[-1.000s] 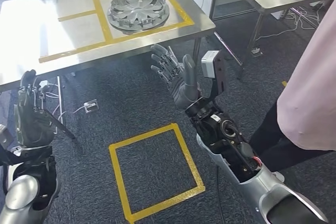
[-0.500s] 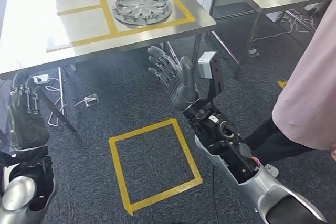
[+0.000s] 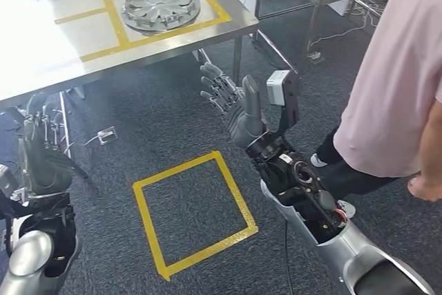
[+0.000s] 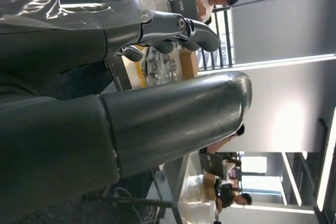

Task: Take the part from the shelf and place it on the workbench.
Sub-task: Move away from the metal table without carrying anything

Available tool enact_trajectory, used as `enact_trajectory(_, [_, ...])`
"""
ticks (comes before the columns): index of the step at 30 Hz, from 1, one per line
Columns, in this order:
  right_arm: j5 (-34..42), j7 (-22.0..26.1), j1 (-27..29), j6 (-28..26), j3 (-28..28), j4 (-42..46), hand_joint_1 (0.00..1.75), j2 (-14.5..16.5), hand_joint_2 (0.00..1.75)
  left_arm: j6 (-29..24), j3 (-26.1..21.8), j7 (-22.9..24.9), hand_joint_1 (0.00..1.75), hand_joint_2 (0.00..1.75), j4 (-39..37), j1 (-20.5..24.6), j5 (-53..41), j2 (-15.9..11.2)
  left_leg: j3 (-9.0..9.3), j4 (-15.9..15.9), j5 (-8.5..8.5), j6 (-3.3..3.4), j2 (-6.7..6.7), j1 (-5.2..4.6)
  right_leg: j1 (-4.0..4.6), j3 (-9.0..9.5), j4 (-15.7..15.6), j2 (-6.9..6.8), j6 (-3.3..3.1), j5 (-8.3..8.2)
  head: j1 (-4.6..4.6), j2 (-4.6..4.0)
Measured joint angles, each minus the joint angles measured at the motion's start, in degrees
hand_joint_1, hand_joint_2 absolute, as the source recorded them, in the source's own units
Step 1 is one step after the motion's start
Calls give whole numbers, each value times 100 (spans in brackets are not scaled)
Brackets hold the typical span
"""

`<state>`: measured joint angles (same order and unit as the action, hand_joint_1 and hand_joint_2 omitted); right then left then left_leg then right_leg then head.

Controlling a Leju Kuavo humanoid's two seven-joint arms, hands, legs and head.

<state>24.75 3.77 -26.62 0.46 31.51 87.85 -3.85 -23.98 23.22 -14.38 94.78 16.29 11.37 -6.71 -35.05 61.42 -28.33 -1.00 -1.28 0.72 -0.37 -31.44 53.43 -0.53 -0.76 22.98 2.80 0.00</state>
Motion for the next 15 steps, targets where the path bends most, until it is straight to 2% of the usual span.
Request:
enact_trajectory(2, [2,-1,5,0,5,-3,0,0,0,0,2,-3,0,0,-1,-17,1,-3,-406,837,-353,-13,82,-1,8,-55,2,82,-34,-35,-71,0])
enact_trajectory(3, [6,-2,11,-1,8,-4,0,0,0,0,2,-4,0,0,-1,-27,3,-4,-523,1066,-402,-11,91,-1,12,-79,4,130,-38,-52,-92,0])
enact_trajectory(4, [17,-3,17,-1,11,-6,0,0,0,1,3,-6,0,0,-1,-32,3,-4,-524,1063,-337,-2,94,0,15,-98,6,182,-34,-68,-108,0])
enact_trajectory(5, [33,-3,21,-2,14,-7,0,0,0,3,3,-10,0,0,-1,-34,4,-4,-393,803,-169,16,104,0,16,-109,8,235,-26,-83,-120,0])
enact_trajectory(7, [60,-1,22,-4,18,-6,0,0,0,10,3,-24,0,0,-1,-29,4,-3,57,-73,210,62,239,3,26,-134,27,338,4,-104,-139,0])
enact_trajectory(8, [65,0,23,-6,19,-5,0,0,0,14,3,-33,0,0,-1,-26,4,-3,224,-416,325,79,303,4,32,-153,41,382,25,-114,-142,0])
enact_trajectory(9, [66,1,24,-8,20,-5,0,0,0,16,4,-40,0,0,-1,-24,5,-2,311,-609,372,91,353,0,34,-177,50,421,50,-125,-140,0])
enact_trajectory(11, [67,2,29,-11,23,-5,0,-1,0,25,5,-52,0,0,-1,-23,9,0,315,-670,391,123,307,-9,29,-219,46,494,112,-157,-129,0])
enact_trajectory(13, [72,5,36,-13,21,-4,0,-6,0,38,6,-62,0,0,-1,-14,12,7,313,-699,430,186,217,9,26,-284,125,451,171,-98,-119,0])
enact_trajectory(14, [78,8,36,-13,20,-3,0,-9,0,44,6,-70,0,0,-1,-10,13,13,311,-718,450,216,170,21,29,-373,308,370,201,30,-87,0])
enact_trajectory(15, [86,11,40,-13,20,-3,0,-10,0,49,6,-79,0,0,-1,-6,16,18,306,-726,461,234,123,24,22,-510,633,266,230,226,-48,0])
